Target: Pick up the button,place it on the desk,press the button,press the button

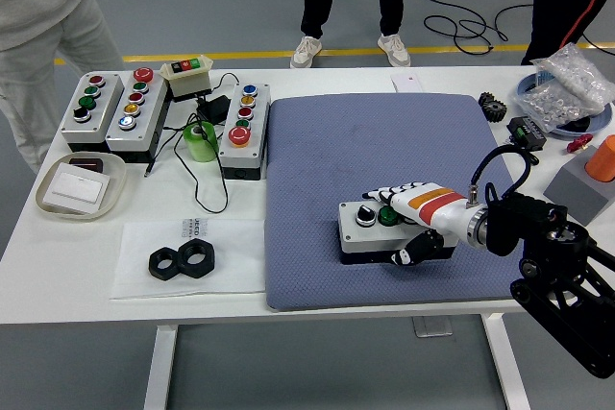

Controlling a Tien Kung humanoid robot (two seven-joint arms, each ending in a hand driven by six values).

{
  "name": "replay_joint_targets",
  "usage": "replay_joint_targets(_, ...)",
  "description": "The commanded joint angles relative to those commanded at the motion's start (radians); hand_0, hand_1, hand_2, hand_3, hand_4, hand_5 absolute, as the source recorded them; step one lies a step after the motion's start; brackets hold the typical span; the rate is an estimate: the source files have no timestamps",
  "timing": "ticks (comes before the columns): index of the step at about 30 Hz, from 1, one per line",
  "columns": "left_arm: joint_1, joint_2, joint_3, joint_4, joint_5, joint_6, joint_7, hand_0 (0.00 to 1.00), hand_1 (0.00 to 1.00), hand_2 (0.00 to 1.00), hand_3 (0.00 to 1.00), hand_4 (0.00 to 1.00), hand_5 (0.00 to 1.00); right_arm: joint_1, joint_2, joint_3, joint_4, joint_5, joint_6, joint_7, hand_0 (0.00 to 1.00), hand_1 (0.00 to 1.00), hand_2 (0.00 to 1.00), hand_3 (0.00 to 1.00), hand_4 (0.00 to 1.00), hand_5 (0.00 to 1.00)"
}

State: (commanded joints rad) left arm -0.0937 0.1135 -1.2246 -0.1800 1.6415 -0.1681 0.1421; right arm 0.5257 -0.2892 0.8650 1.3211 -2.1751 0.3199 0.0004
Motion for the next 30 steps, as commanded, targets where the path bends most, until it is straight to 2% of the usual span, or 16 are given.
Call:
replay_joint_targets(10,-0.002,0.0,-0.007,0.0,0.002,0.001,0.001,0.742,0.899,0.971,0.767,0.574,0.998,0.004,-0.013,0.012,0.047,-0.006,0.007,-0.002,0.957,0.955,0.998,0.998,0.907,0.349)
replay_joint_targets(18,0.0,0.003,-0.027,0.0,0.011,0.003,0.004,0.742,0.899,0.97,0.767,0.574,0.998,-0.003,-0.051,0.062,0.172,-0.023,0.013,-0.006,0.954,0.948,0.998,0.998,0.909,0.348)
replay_joint_targets(22,0.0,0.002,-0.037,0.0,0.014,0.004,0.006,0.742,0.899,0.971,0.767,0.574,0.998,-0.009,-0.094,0.102,0.244,-0.029,0.013,-0.01,0.942,0.926,0.973,0.998,0.907,0.344)
replay_joint_targets(27,-0.001,0.005,-0.038,0.0,0.008,0.007,0.006,0.742,0.899,0.971,0.767,0.574,0.998,-0.007,-0.202,0.111,0.328,-0.024,-0.021,-0.034,0.942,0.926,0.973,0.998,0.907,0.344)
replay_joint_targets(28,0.0,0.005,-0.04,0.0,0.01,0.007,0.006,0.742,0.898,0.971,0.767,0.574,0.998,-0.007,-0.216,0.114,0.333,-0.015,-0.035,-0.042,0.794,0.685,0.626,0.97,0.793,0.101)
replay_joint_targets(30,0.002,0.005,-0.043,0.0,0.011,0.008,0.007,0.742,0.898,0.971,0.767,0.574,0.998,-0.005,-0.235,0.118,0.336,-0.007,-0.06,-0.056,0.794,0.685,0.626,0.97,0.793,0.101)
